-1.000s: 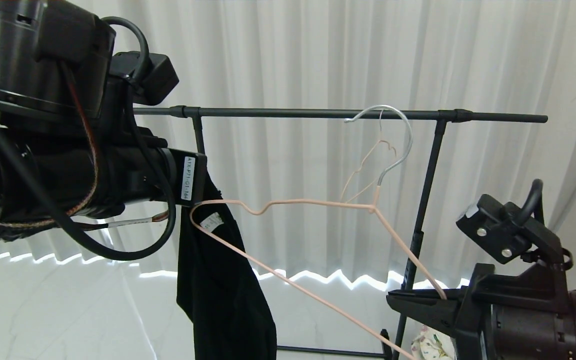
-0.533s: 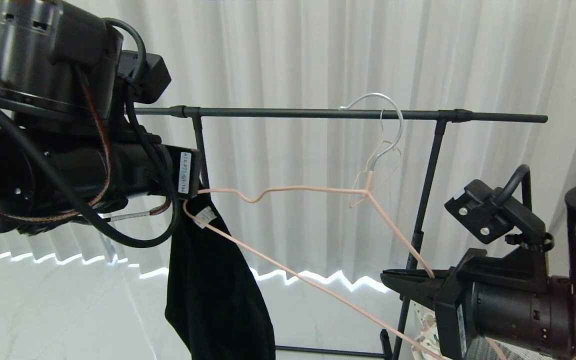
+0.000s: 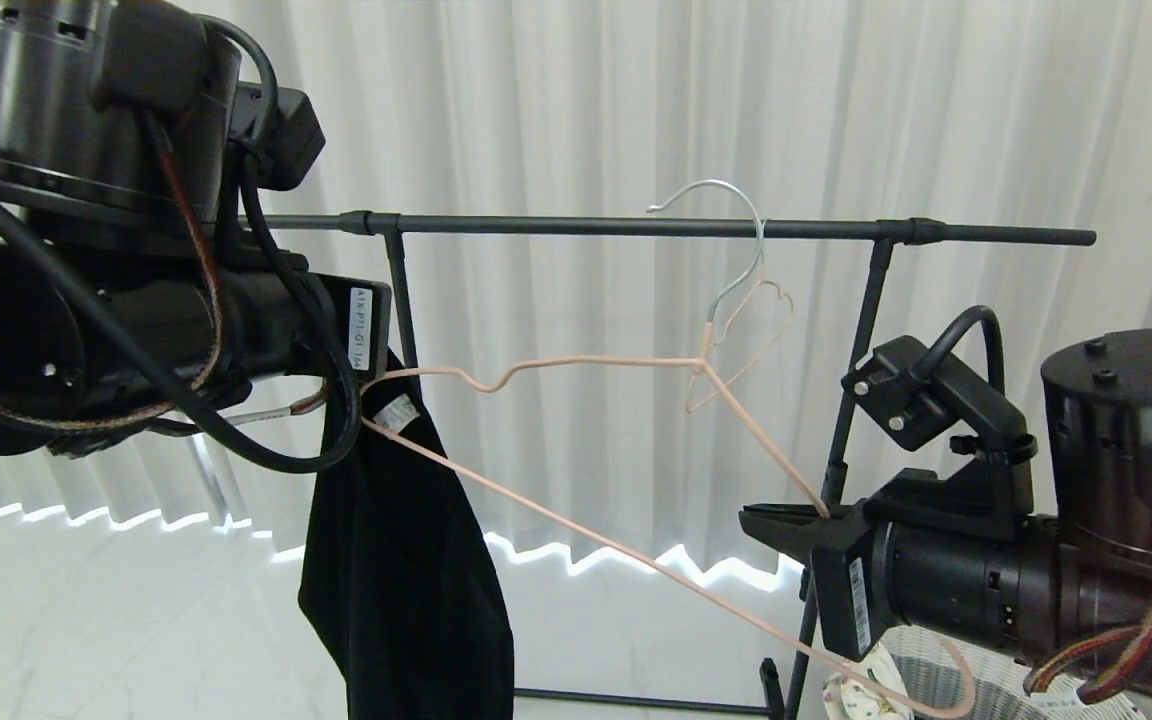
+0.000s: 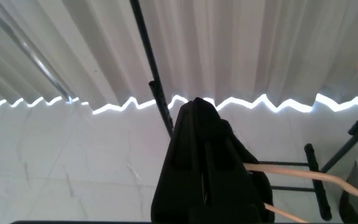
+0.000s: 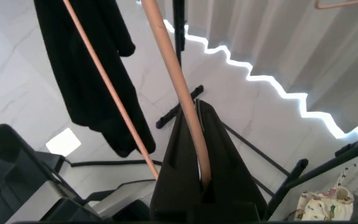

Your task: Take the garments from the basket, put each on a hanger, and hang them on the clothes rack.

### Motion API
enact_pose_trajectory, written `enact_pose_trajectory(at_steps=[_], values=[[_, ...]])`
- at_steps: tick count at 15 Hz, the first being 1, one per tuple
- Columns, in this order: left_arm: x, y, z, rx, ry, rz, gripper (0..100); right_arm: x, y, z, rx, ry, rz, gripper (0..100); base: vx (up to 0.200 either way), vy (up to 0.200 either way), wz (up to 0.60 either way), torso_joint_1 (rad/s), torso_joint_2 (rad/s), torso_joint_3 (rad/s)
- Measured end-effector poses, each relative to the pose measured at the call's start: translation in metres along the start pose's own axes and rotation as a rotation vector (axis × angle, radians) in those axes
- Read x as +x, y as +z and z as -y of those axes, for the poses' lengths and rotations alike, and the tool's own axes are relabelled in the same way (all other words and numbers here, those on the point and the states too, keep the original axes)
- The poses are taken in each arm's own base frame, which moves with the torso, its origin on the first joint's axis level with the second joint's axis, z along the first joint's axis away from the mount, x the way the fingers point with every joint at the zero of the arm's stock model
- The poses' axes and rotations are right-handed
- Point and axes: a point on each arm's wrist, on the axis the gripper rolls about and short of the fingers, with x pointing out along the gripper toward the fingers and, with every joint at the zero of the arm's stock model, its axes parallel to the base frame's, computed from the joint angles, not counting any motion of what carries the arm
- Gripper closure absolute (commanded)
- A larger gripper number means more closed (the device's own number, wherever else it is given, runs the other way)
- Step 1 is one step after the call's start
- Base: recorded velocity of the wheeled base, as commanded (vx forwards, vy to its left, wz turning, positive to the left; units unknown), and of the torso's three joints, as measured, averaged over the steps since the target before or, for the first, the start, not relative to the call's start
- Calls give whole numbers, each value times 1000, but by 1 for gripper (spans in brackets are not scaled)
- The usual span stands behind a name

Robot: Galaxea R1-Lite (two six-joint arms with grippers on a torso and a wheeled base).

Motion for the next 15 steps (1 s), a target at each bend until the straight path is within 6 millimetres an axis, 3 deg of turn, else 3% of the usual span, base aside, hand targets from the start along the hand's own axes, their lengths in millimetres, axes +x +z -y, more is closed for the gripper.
enact_pose_trajectory(at_steps=[7,15], values=[[-1,4,0,-61,10,13,100,9,10,1,9,-26,22,100,0,0,0,0,0,0],[-9,18,30,-134,-97,51,100,35,24,-11,9,-2,57,100,0,0,0,0,0,0]])
